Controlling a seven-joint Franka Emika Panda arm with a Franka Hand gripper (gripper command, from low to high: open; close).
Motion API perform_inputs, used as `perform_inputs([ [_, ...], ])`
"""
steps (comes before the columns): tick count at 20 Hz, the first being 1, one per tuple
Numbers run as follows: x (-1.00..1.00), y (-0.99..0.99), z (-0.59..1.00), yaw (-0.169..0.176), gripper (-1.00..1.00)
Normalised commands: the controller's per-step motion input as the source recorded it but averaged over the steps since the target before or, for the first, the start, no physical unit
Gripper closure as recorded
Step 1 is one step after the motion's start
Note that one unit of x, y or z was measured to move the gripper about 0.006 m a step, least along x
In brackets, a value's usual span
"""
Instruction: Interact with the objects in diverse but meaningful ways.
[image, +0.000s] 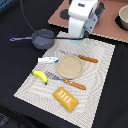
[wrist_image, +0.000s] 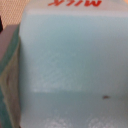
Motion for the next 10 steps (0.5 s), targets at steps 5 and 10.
perform_inputs([
  [5, -0.85, -0.17, 0.10, -0.035, 1.00],
  [10, -0.79, -0.27, 0.07, -0.007, 1.00],
])
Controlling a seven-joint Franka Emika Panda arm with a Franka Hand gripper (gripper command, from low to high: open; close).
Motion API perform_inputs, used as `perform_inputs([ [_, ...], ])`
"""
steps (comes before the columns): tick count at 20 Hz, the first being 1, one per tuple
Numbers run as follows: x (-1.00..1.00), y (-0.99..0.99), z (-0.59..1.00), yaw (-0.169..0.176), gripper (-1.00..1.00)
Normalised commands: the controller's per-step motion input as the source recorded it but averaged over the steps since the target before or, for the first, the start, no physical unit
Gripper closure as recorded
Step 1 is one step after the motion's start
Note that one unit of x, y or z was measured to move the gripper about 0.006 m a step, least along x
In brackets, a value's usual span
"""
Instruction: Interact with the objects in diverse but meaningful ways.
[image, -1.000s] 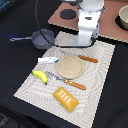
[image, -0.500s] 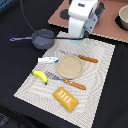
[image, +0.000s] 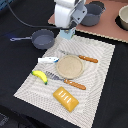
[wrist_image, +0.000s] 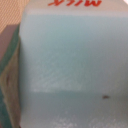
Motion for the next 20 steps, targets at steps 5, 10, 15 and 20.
perform_inputs([
  [5, -0.71, -0.38, 0.26, 0.000, 1.00],
  [10, -0.65, -0.44, 0.34, 0.000, 1.00],
  [15, -0.53, -0.57, 0.33, 0.000, 1.00],
  [20, -0.48, -0.65, 0.25, 0.000, 1.00],
])
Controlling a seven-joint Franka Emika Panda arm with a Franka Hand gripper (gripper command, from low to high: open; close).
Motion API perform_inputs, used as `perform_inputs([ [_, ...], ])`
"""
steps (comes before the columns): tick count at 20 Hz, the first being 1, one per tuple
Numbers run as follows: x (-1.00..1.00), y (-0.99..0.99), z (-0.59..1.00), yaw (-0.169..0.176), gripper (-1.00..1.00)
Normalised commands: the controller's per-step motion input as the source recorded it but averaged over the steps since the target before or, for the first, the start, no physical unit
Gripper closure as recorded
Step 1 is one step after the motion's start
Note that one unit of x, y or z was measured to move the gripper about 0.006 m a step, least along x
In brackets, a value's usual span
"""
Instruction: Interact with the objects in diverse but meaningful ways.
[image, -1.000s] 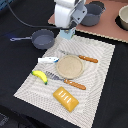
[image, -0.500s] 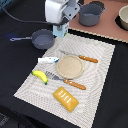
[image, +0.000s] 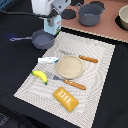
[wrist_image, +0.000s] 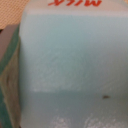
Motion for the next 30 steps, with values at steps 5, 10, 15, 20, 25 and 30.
perform_inputs([
  [5, -0.54, -0.71, -0.07, 0.000, 1.00],
  [10, -0.63, -0.74, -0.32, 0.000, 1.00],
  [15, -0.65, -0.76, -0.29, 0.000, 1.00],
  [20, -0.57, -0.80, -0.34, 0.000, 1.00],
  [25, -0.29, -0.72, -0.50, 0.000, 1.00],
  [30, -0.03, -0.57, -0.43, 0.000, 1.00],
])
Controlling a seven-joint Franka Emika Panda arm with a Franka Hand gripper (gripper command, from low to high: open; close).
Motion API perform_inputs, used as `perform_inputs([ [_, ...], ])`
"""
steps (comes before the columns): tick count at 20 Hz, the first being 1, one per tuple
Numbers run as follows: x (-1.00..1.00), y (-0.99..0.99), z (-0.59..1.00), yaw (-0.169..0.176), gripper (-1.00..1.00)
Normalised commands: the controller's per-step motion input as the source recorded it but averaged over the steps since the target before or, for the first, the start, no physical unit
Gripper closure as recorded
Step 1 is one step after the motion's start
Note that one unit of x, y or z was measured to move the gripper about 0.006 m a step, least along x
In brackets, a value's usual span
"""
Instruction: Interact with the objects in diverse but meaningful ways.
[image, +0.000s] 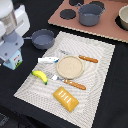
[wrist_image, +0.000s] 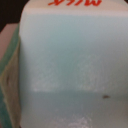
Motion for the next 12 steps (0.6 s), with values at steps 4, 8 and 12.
perform_inputs([
  [4, 0.03, -0.35, -0.32, 0.000, 1.00],
  [8, 0.12, -0.26, -0.21, 0.000, -1.00],
  [12, 0.00, -0.23, -0.09, 0.000, -1.00],
])
